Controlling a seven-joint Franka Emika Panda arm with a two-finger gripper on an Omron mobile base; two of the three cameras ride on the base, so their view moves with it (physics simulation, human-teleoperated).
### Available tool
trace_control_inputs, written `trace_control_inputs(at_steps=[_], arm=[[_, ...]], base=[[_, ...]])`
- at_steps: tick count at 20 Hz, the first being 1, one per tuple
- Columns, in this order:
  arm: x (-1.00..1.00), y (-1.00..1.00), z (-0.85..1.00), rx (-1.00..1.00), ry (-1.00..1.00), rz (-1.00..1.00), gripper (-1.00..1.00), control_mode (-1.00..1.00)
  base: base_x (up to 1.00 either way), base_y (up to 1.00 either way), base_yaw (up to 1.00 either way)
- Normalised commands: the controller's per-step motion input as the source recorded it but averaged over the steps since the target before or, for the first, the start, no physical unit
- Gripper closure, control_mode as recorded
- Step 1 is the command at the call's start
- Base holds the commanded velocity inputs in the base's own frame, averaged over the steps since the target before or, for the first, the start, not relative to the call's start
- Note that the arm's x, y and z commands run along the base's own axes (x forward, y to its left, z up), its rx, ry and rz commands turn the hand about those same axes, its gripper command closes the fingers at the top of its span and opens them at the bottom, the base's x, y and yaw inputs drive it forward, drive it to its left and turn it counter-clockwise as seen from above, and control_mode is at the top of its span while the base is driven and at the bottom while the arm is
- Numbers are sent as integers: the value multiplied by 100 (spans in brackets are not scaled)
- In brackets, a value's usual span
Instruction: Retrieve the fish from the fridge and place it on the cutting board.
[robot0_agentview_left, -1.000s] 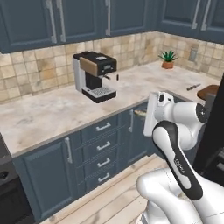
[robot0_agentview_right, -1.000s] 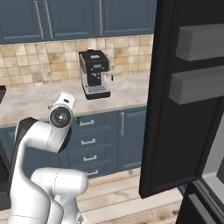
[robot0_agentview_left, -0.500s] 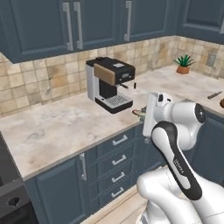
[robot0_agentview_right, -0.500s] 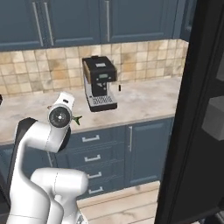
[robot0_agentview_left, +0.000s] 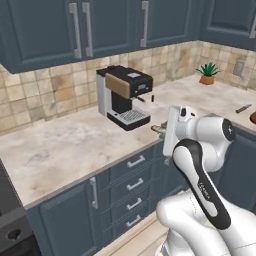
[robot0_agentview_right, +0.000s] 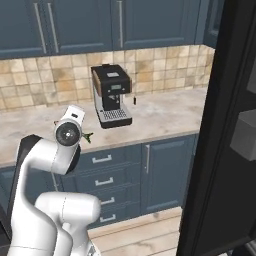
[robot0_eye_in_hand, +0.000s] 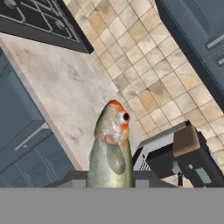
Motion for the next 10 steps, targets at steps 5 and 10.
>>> trace_control_inputs(at_steps=[5, 10], arm=[[0, 0, 0, 0, 0, 0, 100, 100], [0, 0, 0, 0, 0, 0, 100, 100]], base=[[41, -16, -15], [38, -10, -25]])
